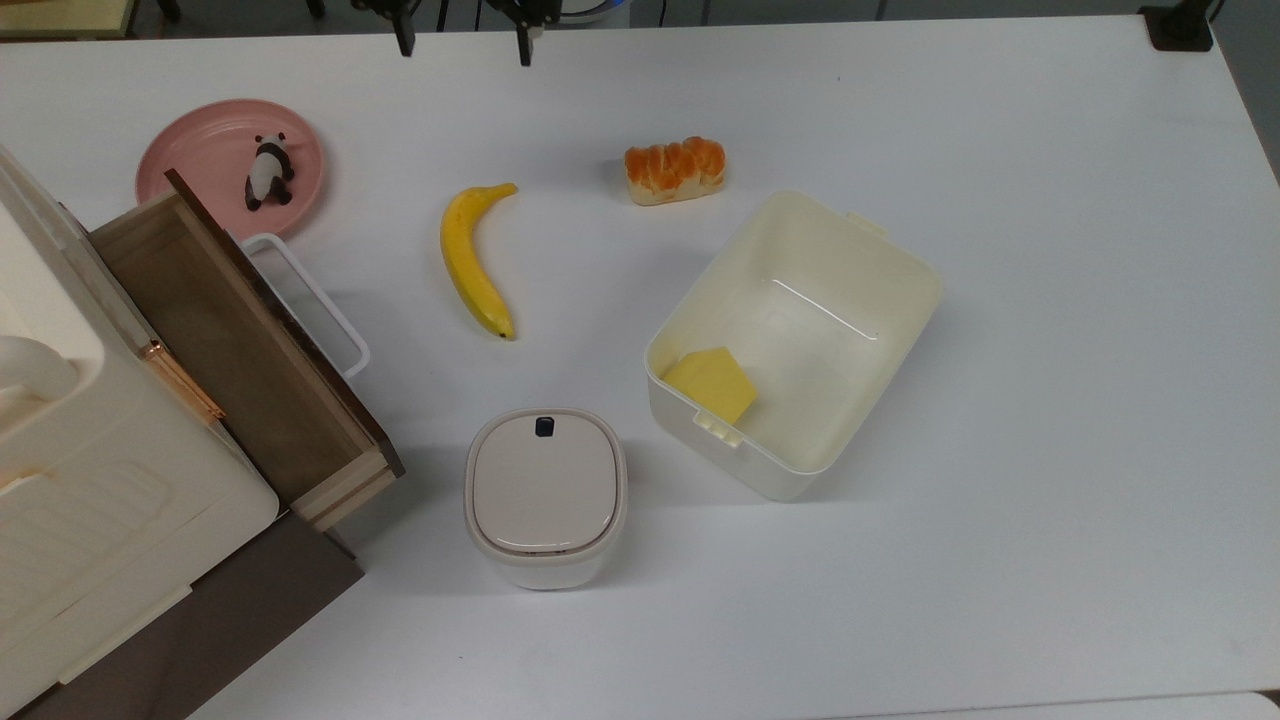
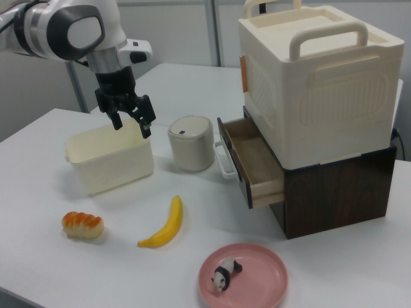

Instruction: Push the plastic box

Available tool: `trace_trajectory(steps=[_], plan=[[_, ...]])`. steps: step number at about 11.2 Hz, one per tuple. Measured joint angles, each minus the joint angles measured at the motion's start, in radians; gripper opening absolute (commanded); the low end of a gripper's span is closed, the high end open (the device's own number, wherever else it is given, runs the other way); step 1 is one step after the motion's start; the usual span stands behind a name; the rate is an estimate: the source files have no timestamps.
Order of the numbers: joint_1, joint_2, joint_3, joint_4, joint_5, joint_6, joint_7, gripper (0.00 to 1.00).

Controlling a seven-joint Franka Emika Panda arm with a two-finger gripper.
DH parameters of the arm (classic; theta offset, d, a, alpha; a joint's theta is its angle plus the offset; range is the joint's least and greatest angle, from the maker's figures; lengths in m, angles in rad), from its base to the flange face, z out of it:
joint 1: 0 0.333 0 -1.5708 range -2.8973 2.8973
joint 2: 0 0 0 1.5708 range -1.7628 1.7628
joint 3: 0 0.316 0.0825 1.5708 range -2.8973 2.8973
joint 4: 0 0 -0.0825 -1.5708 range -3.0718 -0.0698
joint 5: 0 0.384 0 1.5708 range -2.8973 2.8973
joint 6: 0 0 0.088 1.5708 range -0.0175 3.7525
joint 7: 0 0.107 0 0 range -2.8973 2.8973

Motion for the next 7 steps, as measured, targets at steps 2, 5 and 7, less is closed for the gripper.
trace_trajectory(steps=[2, 5, 7], plan=[[0.025, 0.022, -0.007, 0.002, 0.000, 0.003, 0.008, 1.00], [0.049, 0.038, -0.027, 0.022, 0.012, 0.006, 0.009, 1.00], [0.052, 0.041, -0.027, 0.029, 0.014, 0.006, 0.010, 1.00]])
